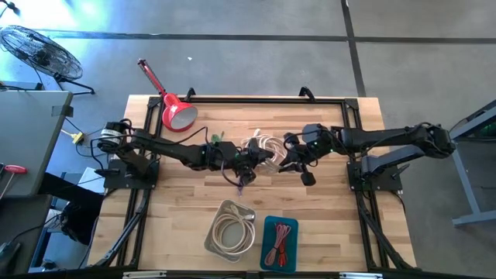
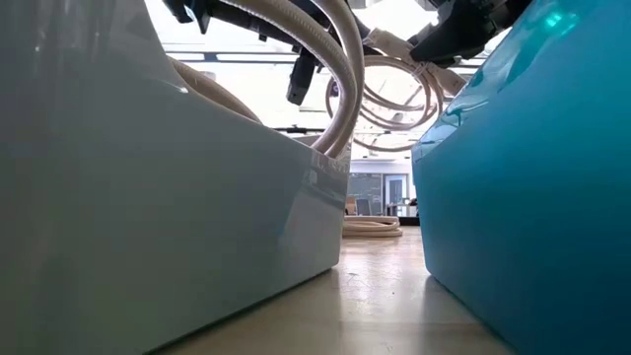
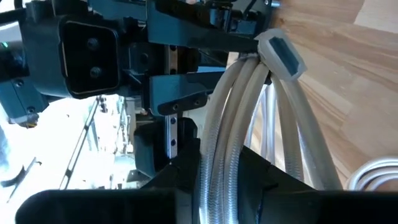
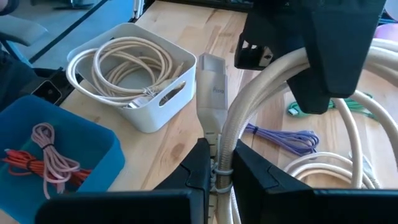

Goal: Pick & Place USB Port
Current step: Put the light brown HDMI cable into the white bin

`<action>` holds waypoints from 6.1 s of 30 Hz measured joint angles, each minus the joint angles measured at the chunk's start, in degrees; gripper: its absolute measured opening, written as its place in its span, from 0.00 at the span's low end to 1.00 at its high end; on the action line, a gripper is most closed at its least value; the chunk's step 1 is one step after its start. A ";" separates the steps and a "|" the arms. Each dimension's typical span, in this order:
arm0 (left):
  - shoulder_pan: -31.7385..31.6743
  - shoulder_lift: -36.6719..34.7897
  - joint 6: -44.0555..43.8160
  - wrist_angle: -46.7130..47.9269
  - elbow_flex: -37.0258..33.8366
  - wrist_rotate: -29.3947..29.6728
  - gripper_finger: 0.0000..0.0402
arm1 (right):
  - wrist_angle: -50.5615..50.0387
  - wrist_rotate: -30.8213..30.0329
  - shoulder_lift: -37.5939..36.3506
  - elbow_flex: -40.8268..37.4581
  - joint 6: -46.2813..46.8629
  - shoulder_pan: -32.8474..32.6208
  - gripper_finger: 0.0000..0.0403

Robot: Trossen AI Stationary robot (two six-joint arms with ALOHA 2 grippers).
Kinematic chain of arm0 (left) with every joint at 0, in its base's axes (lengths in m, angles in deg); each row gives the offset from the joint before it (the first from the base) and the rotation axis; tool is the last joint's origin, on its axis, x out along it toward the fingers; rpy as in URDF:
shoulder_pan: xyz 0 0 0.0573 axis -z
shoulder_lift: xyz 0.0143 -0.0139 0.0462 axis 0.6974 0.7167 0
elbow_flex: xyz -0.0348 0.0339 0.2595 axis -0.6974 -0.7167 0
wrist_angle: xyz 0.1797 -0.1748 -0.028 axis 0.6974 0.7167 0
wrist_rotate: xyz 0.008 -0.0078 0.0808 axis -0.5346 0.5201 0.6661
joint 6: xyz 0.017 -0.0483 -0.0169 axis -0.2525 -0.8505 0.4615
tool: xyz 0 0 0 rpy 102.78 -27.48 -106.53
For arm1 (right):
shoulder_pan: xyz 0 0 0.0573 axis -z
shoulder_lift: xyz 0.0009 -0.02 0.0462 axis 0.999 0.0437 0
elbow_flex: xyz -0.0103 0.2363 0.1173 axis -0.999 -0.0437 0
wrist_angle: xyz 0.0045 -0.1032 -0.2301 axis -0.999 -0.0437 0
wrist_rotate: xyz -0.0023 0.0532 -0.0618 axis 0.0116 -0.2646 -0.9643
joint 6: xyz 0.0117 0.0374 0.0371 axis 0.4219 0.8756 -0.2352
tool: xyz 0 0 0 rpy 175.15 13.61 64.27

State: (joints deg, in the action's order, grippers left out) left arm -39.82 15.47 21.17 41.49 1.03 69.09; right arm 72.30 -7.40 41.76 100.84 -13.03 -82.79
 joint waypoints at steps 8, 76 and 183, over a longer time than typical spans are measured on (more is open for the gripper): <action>-0.12 0.00 -0.90 1.37 0.00 2.26 0.13 | 1.20 -8.49 0.00 -0.02 6.58 -0.04 0.39; 19.89 -11.51 -60.42 37.93 0.03 -38.59 0.13 | -4.23 -43.85 -6.97 -0.15 9.24 0.18 0.58; 7.20 -10.62 -78.36 55.39 0.07 -31.41 0.55 | 4.54 -40.15 -6.97 -9.88 7.72 0.11 0.58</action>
State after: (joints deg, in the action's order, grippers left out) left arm -32.62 4.85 -57.19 96.89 1.10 37.68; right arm 76.85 -47.55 34.79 90.96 -5.32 -82.68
